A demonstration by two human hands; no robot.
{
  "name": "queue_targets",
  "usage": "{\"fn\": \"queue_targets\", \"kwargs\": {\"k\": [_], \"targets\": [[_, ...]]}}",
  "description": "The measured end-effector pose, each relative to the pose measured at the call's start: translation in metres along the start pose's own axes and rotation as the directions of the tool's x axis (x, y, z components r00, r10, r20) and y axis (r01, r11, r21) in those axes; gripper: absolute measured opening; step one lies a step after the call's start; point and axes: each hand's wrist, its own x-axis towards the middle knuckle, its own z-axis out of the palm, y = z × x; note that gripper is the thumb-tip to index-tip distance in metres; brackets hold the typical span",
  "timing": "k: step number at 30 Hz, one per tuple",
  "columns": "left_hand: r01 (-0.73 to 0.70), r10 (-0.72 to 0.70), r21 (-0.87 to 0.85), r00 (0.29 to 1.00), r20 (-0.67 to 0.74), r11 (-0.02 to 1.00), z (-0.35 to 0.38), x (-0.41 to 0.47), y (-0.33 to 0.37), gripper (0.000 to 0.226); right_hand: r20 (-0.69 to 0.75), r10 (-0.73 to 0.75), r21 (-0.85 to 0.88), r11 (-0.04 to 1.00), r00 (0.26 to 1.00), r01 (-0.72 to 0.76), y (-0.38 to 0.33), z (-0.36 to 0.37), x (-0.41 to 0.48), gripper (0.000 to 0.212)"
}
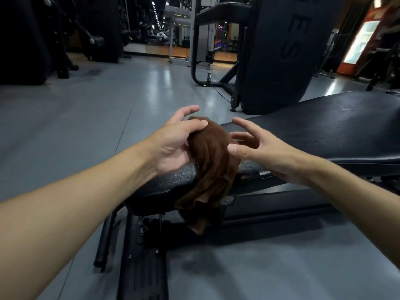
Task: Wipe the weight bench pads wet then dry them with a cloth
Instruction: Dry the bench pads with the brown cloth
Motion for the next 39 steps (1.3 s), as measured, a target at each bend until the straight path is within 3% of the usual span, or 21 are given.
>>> {"fn": "queue_targets", "kwargs": {"k": [2, 3, 6, 8, 12, 14, 16, 19, 22, 24, 26, 29, 31, 34, 36, 39], "targets": [[-0.003, 0.003, -0.036, 1.0, -0.012, 0.999, 0.001, -0.001, 0.008, 0.04, 0.029, 0.026, 0.105, 0.994, 0.999, -0.029, -0.003, 0.007, 0.007, 0.109], [-0.019, 0.017, -0.047, 0.999, -0.036, 0.999, 0.001, -0.001, 0.011, 0.041, 0.065, 0.044, 0.194, 0.979, 0.997, -0.056, -0.004, 0.011, 0.009, 0.099], [-0.049, 0.039, -0.087, 0.993, -0.113, 0.995, -0.004, 0.004, 0.017, 0.05, 0.138, 0.043, 0.4, 0.912, 0.989, -0.095, -0.015, 0.022, 0.011, 0.049], [-0.015, 0.005, -0.078, 0.992, -0.125, 0.997, -0.003, 0.001, 0.015, 0.05, 0.083, 0.018, 0.503, 0.862, 0.996, -0.058, -0.019, 0.027, 0.016, 0.036], [0.194, -0.191, 0.075, 0.981, -0.04, 0.978, 0.0, -0.013, -0.001, 0.036, -0.112, -0.026, 0.635, 0.767, 0.993, 0.091, -0.022, 0.032, 0.027, 0.036], [0.237, -0.24, 0.176, 0.971, -0.003, 0.955, -0.005, -0.016, -0.009, 0.034, -0.165, -0.012, 0.612, 0.783, 0.986, 0.112, -0.022, 0.03, 0.031, 0.034], [0.175, -0.166, 0.207, 0.984, -0.059, 0.963, -0.009, -0.011, -0.009, 0.024, -0.214, 0.031, 0.47, 0.879, 0.976, 0.075, -0.024, 0.027, 0.033, 0.034], [0.089, -0.042, 0.277, 0.984, -0.173, 0.957, -0.014, 0.0, -0.005, 0.035, -0.259, 0.082, 0.238, 0.971, 0.962, -0.019, -0.025, 0.021, 0.035, 0.063], [0.002, 0.04, 0.306, 0.991, -0.13, 0.952, -0.017, 0.006, 0.004, 0.04, -0.045, 0.049, 0.064, 0.997, 0.998, -0.046, -0.027, 0.014, 0.033, 0.089], [-0.046, 0.073, 0.372, 0.996, -0.058, 0.927, -0.019, 0.003, 0.011, 0.035, 0.061, 0.032, -0.162, 0.987, 0.998, -0.022, -0.027, 0.017, 0.033, 0.071], [-0.114, 0.133, 0.495, 0.991, -0.004, 0.861, -0.024, 0.004, 0.014, 0.038, -0.013, -0.044, -0.321, 0.946, 0.999, 0.037, -0.026, 0.023, 0.036, 0.029], [-0.178, 0.176, 0.638, 0.982, 0.067, 0.75, -0.038, 0.002, 0.015, 0.062, -0.082, -0.123, -0.26, 0.961, 0.989, 0.098, -0.026, 0.023, 0.037, 0.008], [-0.125, 0.071, 0.582, 0.991, 0.115, 0.803, -0.045, -0.001, 0.016, 0.077, -0.036, -0.128, -0.086, 0.988, 0.991, 0.125, -0.029, 0.02, 0.037, 0.011], [-0.114, 0.023, 0.499, 0.983, 0.184, 0.859, -0.044, -0.005, 0.011, 0.055, -0.08, -0.109, 0.161, 0.979, 0.991, 0.121, -0.034, 0.025, 0.04, 0.034], [-0.116, 0.071, 0.445, 0.991, 0.117, 0.888, -0.039, -0.005, 0.007, 0.039, -0.135, -0.073, 0.24, 0.965, 0.988, 0.104, -0.034, 0.031, 0.044, 0.049], [-0.107, 0.129, 0.362, 0.991, -0.036, 0.926, -0.035, -0.001, 0.002, 0.02, -0.186, -0.041, 0.292, 0.952, 0.982, 0.096, -0.034, 0.033, 0.048, 0.05]]}}
